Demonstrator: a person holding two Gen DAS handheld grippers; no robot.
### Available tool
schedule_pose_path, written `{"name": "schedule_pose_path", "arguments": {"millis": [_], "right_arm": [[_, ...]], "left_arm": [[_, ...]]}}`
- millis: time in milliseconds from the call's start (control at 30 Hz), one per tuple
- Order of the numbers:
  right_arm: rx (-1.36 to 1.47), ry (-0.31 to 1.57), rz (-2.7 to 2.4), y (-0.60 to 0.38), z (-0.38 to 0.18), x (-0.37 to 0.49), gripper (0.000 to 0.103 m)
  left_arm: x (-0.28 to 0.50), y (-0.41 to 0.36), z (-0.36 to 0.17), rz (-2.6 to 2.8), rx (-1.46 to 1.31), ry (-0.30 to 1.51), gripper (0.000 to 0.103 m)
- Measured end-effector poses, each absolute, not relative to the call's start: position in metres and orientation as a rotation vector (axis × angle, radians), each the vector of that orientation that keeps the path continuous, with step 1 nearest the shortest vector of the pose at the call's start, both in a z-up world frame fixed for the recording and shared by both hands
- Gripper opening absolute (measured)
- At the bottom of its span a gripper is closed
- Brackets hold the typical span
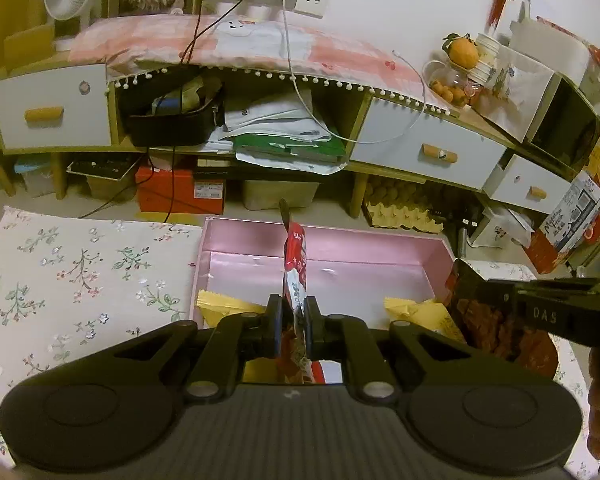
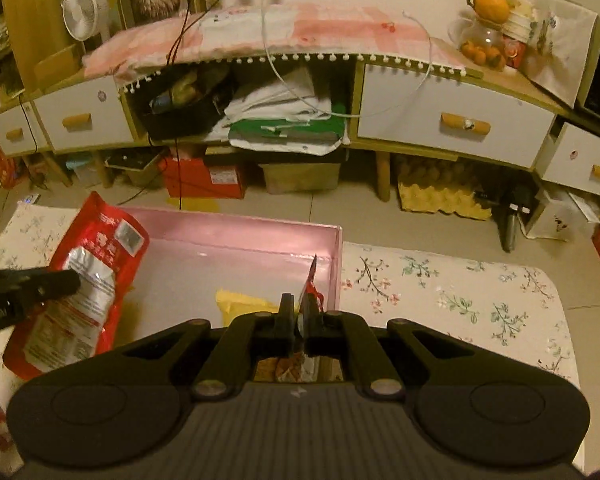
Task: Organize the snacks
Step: 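Place the red packet in the box with the left gripper while the right gripper places another, then grasp the pink stick packet with the left gripper while the right gripper grasps a pecan bag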
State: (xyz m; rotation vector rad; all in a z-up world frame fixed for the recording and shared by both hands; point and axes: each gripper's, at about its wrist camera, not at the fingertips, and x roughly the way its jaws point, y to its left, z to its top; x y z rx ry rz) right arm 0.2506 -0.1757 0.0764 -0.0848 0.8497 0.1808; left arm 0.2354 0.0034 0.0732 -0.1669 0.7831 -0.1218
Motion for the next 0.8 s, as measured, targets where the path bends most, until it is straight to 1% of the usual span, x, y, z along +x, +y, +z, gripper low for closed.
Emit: {"name": "schedule_pose_path", "arguments": {"millis": [133, 267, 433, 567, 633, 700, 733, 800], "right_arm": [[-0.031, 0.814, 0.181, -0.182, 0.084, 0.248, 0.004], [0.038, 0.828, 0.227, -0.189, 0.093, 0.248, 0.008], [0.037, 0.834, 0.227, -0.19, 0.102, 0.241, 0.008], [0.051, 0.839, 0.231, -0.19, 0.11, 0.231, 0.014], [0.054, 0.863, 0.233, -0.189, 0.11, 0.226, 0.015], [0.008, 0.883, 0.232, -0.183, 0.11, 0.217, 0.015], [-0.016, 0.885, 0.228, -0.181, 0.111, 0.212, 0.017], [-0.042, 0.891, 0.231, -0.178, 0.115, 0.2, 0.018]], "left_arm": [[0.234, 0.001, 0.074, -0.124, -0.154, 0.787, 0.014], [0.234, 0.006, 0.081, -0.132, -0.164, 0.787, 0.015], [0.224, 0.009, 0.093, -0.144, -0.167, 0.777, 0.015], [0.213, 0.011, 0.105, -0.146, -0.163, 0.777, 0.016], [0.205, 0.013, 0.111, -0.149, -0.159, 0.778, 0.016], [0.194, 0.017, 0.118, -0.149, -0.156, 0.781, 0.017], [0.188, 0.019, 0.121, -0.149, -0.156, 0.784, 0.018], [0.175, 0.025, 0.126, -0.15, -0.163, 0.789, 0.022]]}}
